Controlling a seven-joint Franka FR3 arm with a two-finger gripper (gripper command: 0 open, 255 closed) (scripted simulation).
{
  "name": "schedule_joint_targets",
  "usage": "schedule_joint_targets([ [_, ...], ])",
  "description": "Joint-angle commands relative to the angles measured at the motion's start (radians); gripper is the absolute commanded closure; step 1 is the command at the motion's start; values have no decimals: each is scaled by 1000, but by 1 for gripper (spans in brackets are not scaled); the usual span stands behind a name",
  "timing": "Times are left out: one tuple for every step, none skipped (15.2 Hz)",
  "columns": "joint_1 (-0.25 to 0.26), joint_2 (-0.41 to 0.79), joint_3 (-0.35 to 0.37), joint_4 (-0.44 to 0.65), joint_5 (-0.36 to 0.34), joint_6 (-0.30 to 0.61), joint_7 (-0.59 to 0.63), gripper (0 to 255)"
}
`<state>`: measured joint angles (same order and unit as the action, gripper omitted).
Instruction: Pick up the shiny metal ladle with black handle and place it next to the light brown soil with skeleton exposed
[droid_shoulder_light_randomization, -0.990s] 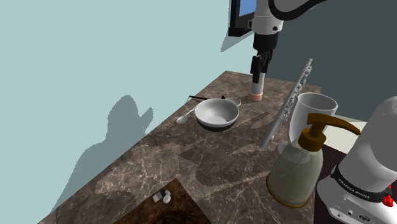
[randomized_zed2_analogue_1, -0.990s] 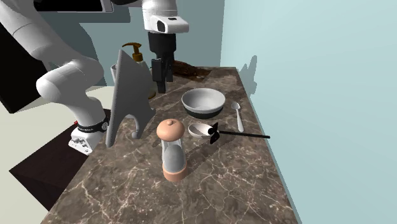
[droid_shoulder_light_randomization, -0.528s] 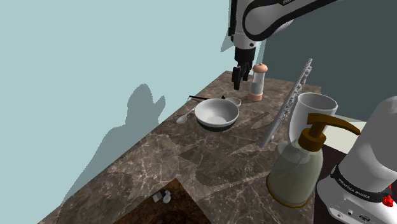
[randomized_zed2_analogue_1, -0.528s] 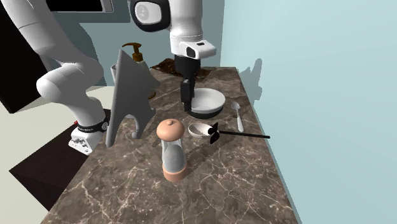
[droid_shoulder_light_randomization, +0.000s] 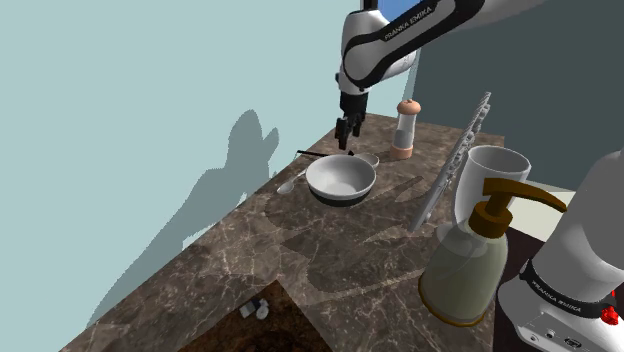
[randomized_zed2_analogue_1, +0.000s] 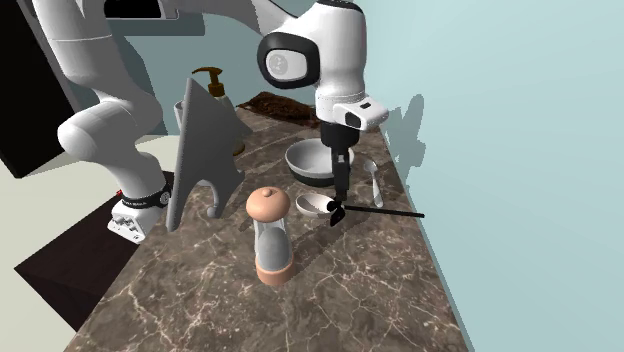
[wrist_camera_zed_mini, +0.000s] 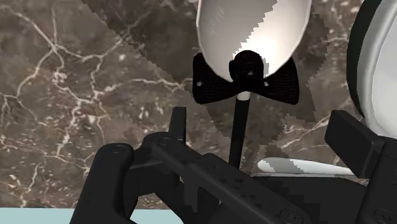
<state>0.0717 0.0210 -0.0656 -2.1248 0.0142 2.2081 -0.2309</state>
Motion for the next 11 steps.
schedule_joint_targets([
  [4,71,5,50,18,31,-9,0],
  [5,108,7,79,28,43,-17,0],
  [4,145,9,109,37,54,-25,0],
  [4,175,11,135,44,62,-31,0],
  [3,182,12,131,45,73,-31,0],
  [3,190,13,127,45,85,-32,0],
  [3,198,13,124,46,96,-33,0],
  [3,206,14,121,47,107,-33,0],
  [3,215,14,118,49,119,-34,0],
  [3,223,14,115,50,130,-35,0],
  [3,232,15,113,51,141,-35,0],
])
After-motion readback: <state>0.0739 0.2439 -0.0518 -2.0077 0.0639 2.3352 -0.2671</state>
